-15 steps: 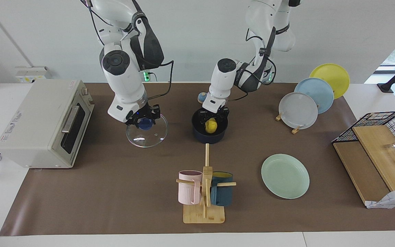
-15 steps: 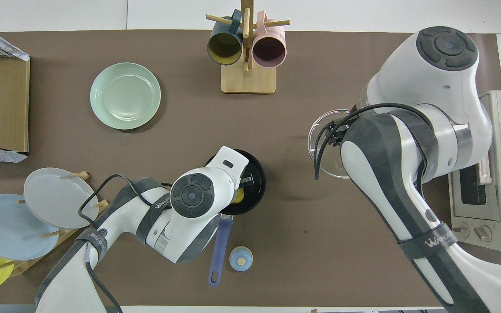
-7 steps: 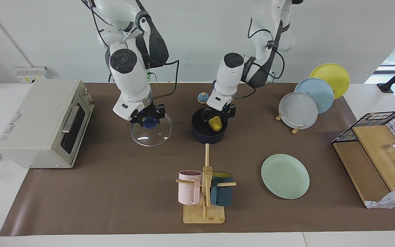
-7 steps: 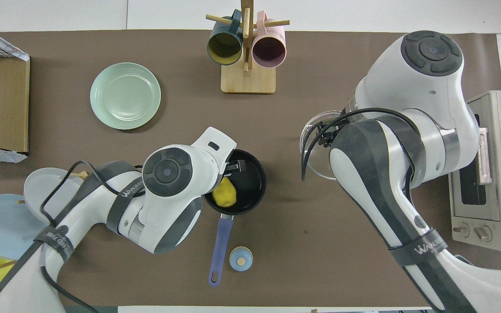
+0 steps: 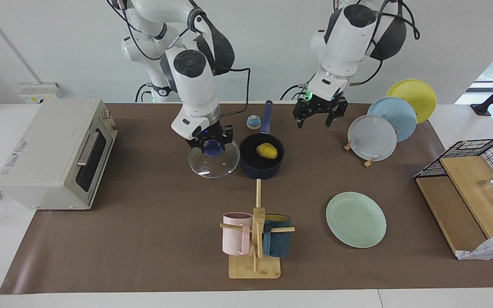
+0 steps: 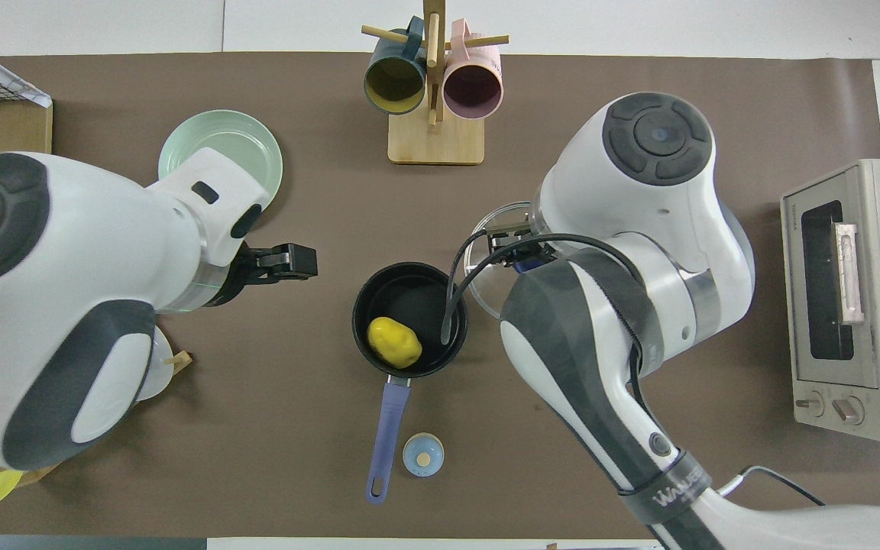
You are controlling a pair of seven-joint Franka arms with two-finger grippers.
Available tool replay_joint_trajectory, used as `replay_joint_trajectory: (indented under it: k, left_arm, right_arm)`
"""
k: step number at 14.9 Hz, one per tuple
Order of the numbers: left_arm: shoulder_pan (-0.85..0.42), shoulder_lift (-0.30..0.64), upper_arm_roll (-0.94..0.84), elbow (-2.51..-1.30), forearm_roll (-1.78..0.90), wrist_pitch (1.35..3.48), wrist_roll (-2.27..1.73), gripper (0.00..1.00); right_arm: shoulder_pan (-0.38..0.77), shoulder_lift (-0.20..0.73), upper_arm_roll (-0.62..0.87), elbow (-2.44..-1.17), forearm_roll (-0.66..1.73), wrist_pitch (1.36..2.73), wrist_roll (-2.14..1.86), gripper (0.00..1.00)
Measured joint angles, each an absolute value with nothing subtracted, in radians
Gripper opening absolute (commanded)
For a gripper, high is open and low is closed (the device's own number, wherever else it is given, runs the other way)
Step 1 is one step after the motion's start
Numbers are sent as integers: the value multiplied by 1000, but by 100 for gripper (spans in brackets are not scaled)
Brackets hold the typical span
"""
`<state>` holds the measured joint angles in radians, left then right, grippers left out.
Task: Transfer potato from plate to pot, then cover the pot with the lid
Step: 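Withdraw the left gripper while the right gripper carries the lid over the pan, then lower the glass lid onto the saucepan with the right gripper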
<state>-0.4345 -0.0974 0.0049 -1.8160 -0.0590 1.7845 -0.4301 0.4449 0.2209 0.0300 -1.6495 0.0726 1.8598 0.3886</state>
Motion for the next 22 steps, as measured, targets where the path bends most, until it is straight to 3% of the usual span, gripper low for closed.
replay_joint_trajectory:
  k: [5,9,12,17,22]
  left_arm:
    - [-265,-137,8,-1748,-58,1637,-153,100]
    - [-195,-166,8,-1748,-58,1608,-61,100]
    - [-194,-173,4,-1747,-42,1595,-60,100]
    - [-192,-167,4,-1743,-29,1573,-60,100]
    - [-192,-103,1,-1670,-29,1547,-60,100]
  right_arm:
    - [598,250,32,-1649,62,1925,562,45]
    - [699,339,33,-1601,-30,1947,695,45]
    - [712,389,32,-1555,-35,1947,708,45]
    - [712,395,30,-1548,-34,1947,733,45]
    - [718,405,32,-1549,-31,1947,738,45]
